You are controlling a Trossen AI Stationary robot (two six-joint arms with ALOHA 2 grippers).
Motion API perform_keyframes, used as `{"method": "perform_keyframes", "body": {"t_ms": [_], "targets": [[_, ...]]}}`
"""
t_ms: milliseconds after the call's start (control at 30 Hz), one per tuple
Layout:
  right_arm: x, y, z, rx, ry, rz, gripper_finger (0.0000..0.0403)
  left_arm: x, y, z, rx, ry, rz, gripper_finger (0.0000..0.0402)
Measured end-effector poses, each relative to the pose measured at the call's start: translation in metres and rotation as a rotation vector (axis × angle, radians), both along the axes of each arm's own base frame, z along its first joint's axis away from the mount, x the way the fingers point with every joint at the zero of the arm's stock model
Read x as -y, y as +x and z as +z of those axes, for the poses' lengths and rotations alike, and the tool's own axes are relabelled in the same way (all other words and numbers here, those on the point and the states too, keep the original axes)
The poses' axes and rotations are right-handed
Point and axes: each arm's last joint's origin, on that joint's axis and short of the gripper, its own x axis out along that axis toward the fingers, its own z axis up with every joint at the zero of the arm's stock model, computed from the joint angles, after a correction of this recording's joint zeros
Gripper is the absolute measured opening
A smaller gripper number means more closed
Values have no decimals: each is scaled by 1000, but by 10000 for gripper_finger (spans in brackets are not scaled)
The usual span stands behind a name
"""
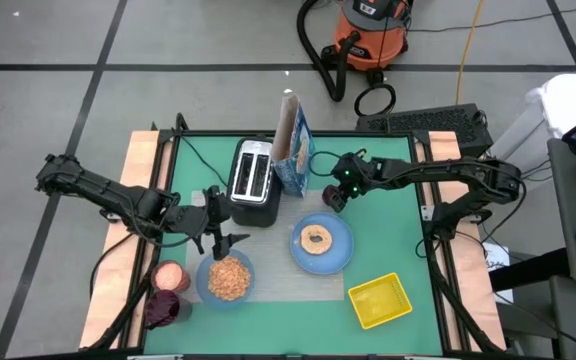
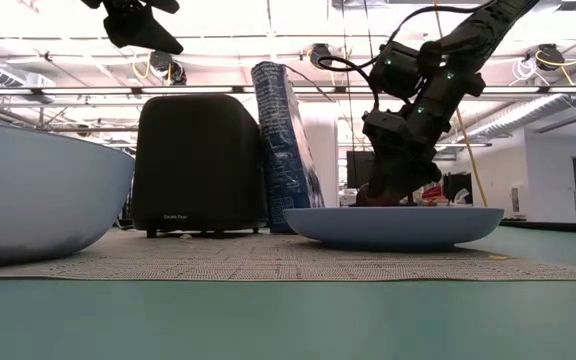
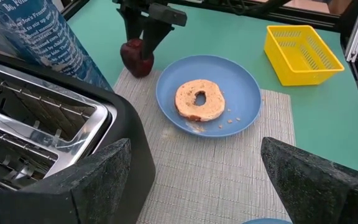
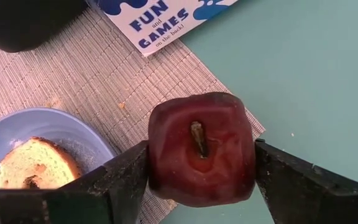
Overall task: Arrange a breakfast setting
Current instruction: Put the apple on the top of the mat, then put the black spoon on the gray mat to the left of the blue plate
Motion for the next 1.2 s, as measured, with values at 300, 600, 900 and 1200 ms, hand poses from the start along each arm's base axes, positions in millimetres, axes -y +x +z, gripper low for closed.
{"method": "perform_keyframes", "body": {"t_ms": [300, 600, 900, 1200], "targets": [[0, -1, -1, -10, 6, 2, 318, 0, 0, 0, -1, 3, -2, 365], [0, -1, -1, -6, 5, 2, 386, 0, 0, 0, -1, 3, -1, 365], [0, -1, -1, -7, -9, 23, 398, 0, 0, 0, -1, 2, -1, 365], [0, -1, 1, -4, -36, 58, 399, 0, 0, 0, -1, 0, 0, 365]]}}
